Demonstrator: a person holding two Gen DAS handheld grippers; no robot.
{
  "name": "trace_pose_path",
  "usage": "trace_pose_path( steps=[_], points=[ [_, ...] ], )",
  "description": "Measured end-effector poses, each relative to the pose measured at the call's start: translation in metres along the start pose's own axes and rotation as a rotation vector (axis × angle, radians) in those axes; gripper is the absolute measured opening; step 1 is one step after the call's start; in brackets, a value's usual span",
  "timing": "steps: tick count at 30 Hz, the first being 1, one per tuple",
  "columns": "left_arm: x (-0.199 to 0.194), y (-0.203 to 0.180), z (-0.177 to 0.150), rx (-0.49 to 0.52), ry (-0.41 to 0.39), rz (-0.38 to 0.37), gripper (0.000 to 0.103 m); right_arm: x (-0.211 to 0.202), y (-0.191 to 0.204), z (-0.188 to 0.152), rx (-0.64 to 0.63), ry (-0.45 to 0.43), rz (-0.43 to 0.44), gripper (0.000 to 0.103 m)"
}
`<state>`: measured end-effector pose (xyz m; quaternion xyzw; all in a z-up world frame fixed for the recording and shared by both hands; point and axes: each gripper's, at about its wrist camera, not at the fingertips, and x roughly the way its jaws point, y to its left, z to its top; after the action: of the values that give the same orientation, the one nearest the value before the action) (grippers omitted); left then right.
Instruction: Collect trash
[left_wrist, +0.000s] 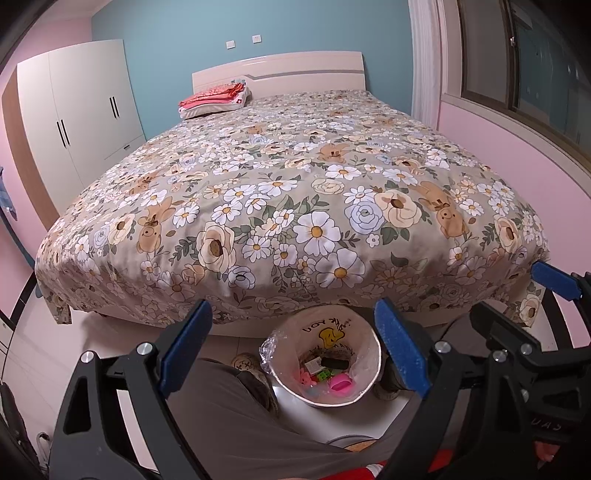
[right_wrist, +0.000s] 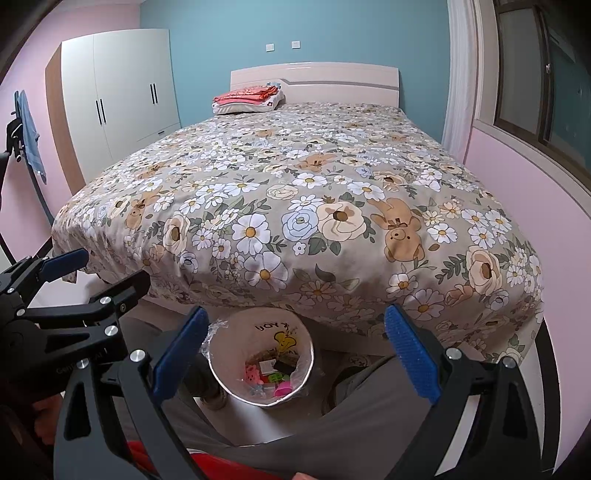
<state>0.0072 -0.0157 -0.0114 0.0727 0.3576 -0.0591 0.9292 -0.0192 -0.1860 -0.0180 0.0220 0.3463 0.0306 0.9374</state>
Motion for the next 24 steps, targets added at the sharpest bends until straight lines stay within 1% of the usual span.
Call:
trace_pose_path(
  steps=[24],
  points=[
    [0.0003,0.0025,-0.0015,0.003,0.004,0.002,0.088,0.004,-0.0007,-0.0039,0.002,0.012,0.008,0.097]
  ],
)
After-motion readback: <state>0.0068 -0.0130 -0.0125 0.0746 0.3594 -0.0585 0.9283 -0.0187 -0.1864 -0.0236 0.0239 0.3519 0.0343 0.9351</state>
